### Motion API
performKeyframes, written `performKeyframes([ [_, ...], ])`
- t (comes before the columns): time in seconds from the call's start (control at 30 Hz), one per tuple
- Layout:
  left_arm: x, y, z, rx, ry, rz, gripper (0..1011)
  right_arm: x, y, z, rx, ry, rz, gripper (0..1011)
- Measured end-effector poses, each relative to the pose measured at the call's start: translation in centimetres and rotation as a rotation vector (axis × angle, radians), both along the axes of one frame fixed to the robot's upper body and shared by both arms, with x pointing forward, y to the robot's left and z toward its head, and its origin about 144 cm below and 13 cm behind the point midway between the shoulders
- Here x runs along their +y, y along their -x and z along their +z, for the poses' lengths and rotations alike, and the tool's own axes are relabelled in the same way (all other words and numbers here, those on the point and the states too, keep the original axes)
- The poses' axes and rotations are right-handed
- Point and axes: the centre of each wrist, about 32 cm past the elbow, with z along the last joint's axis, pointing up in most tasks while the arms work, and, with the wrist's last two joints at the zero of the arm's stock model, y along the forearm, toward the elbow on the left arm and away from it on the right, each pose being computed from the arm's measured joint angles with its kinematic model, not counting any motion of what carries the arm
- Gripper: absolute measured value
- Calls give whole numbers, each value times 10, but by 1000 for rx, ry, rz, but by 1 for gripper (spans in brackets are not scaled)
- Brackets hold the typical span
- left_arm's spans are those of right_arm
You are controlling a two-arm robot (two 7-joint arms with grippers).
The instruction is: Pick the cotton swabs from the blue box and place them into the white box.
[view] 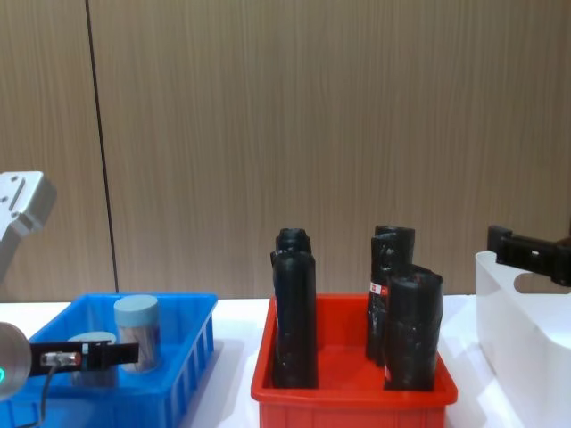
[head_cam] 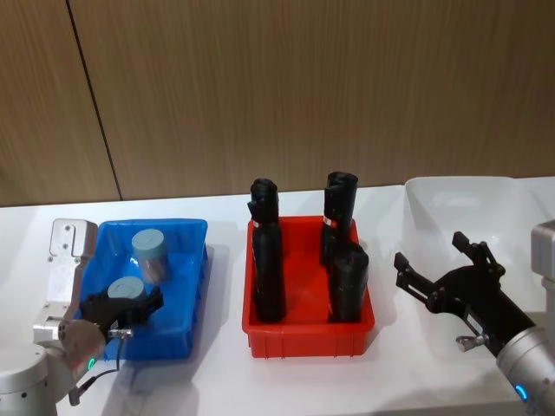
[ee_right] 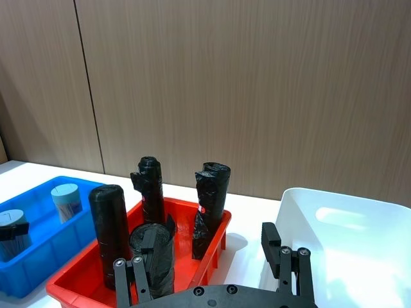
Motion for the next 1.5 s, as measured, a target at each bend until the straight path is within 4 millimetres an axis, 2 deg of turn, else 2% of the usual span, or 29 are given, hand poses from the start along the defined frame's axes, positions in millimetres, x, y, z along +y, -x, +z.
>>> performKeyframes([
  [0.1,-1,0,0,-5,-8,4,859,0,0,0,0,0,0,1002],
  [0.13,-1,0,0,-5,-8,4,798,0,0,0,0,0,0,1002],
  [0.2,-2,0,0,-9,-14,8,757,0,0,0,0,0,0,1002],
  [0.23,-2,0,0,-12,-19,10,702,0,0,0,0,0,0,1002],
  [0.3,-3,1,0,-17,-25,11,676,0,0,0,0,0,0,1002],
  [0.87,-9,10,16,-166,-132,-8,672,0,0,0,0,0,0,1002],
  [1.5,-7,26,48,-346,-137,-212,672,0,0,0,0,0,0,1002],
])
